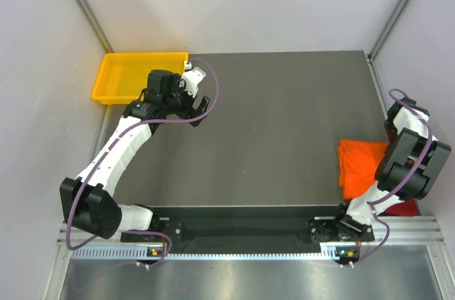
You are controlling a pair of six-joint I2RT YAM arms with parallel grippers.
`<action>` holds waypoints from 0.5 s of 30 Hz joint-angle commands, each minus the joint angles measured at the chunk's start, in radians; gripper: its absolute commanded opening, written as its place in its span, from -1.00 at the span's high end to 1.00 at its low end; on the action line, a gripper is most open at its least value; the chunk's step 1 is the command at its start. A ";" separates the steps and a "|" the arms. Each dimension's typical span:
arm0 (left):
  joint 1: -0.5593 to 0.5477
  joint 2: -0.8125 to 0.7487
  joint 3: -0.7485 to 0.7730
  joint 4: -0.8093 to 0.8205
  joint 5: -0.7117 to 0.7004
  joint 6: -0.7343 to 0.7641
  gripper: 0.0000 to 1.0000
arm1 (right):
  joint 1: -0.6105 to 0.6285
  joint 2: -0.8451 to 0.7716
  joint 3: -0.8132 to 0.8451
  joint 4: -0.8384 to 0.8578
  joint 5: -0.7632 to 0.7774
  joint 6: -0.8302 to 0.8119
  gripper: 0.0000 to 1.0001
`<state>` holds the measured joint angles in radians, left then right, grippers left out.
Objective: Fold and stack the t-shirts
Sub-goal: Neatly place the folded tshirt to the corner
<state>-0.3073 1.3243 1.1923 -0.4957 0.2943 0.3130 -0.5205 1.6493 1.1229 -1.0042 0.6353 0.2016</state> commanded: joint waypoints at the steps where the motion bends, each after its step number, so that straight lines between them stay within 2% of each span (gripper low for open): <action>1: 0.005 -0.008 0.018 0.017 0.003 0.000 -0.98 | -0.022 -0.008 -0.021 0.065 0.072 -0.022 1.00; 2: 0.005 -0.011 0.020 0.017 0.003 -0.002 -0.98 | -0.024 0.012 -0.021 0.065 0.079 -0.019 0.94; 3: 0.004 -0.008 0.021 0.019 0.005 -0.002 -0.98 | -0.024 0.018 -0.020 0.062 0.083 -0.008 0.79; 4: 0.004 -0.010 0.023 0.017 0.005 -0.003 -0.98 | -0.026 0.024 -0.015 0.059 0.092 -0.002 0.48; 5: 0.005 -0.010 0.024 0.014 0.003 -0.002 -0.98 | -0.032 0.027 -0.006 0.049 0.124 0.008 -0.27; 6: 0.004 -0.011 0.023 0.011 0.003 -0.002 -0.98 | -0.036 0.023 -0.005 0.046 0.144 0.028 -0.47; 8: 0.005 -0.011 0.024 0.006 0.008 -0.002 -0.98 | -0.050 -0.015 0.012 0.042 0.199 0.048 -0.67; 12: 0.004 -0.011 0.018 0.008 0.013 0.000 -0.98 | -0.050 -0.163 0.044 0.087 0.251 0.042 -0.68; 15: 0.005 -0.016 0.013 0.012 0.005 0.005 -0.98 | -0.050 -0.287 0.048 0.140 0.157 0.021 -0.64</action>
<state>-0.3073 1.3247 1.1923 -0.4953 0.2947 0.3134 -0.5632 1.5112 1.1107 -0.9291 0.7944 0.2272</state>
